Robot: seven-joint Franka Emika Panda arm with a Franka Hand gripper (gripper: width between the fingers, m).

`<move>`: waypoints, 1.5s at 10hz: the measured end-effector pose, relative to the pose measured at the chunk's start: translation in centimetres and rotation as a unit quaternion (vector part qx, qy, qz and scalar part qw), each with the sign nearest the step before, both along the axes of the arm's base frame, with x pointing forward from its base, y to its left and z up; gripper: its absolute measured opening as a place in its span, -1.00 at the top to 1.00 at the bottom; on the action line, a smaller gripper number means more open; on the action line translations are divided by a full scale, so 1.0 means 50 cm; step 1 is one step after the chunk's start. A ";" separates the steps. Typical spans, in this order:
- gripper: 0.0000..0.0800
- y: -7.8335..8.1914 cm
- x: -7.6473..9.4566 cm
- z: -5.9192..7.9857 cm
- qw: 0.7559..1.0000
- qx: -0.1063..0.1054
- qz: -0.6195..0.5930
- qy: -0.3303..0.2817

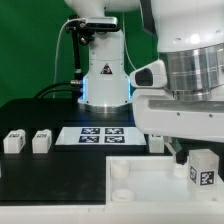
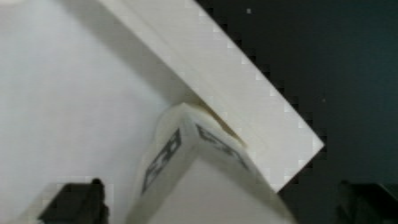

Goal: Assemble one leg

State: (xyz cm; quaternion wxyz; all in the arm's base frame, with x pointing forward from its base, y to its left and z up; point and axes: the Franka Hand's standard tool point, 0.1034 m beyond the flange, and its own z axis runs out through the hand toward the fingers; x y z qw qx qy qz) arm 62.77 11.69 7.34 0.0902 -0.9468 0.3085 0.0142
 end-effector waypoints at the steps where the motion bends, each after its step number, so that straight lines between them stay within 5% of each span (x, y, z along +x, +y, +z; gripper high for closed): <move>1: -0.62 -0.002 -0.001 -0.001 0.997 -0.008 0.074 -0.011; 3: -0.62 -0.006 -0.003 -0.003 0.976 -0.032 0.213 -0.030; 6: -0.62 -0.006 -0.003 -0.003 0.972 -0.036 0.229 -0.032; 7: -0.39 -0.006 -0.003 -0.003 0.973 -0.036 0.227 -0.032; 8: -0.05 -0.005 -0.003 -0.004 0.984 -0.034 0.176 -0.024; 9: -0.05 -0.003 -0.003 -0.004 0.992 -0.031 0.124 -0.016; 10: 0.26 -0.007 -0.003 -0.005 0.997 -0.029 0.068 -0.007; 13: 0.26 -0.009 -0.002 -0.005 0.993 -0.019 -0.111 0.021; 15: 0.26 -0.008 -0.002 -0.005 0.967 -0.013 -0.250 0.043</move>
Offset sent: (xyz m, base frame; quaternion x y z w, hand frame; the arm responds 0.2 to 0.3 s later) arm -0.0040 -0.0028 -0.0001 -0.0578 0.0195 -0.3131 0.9478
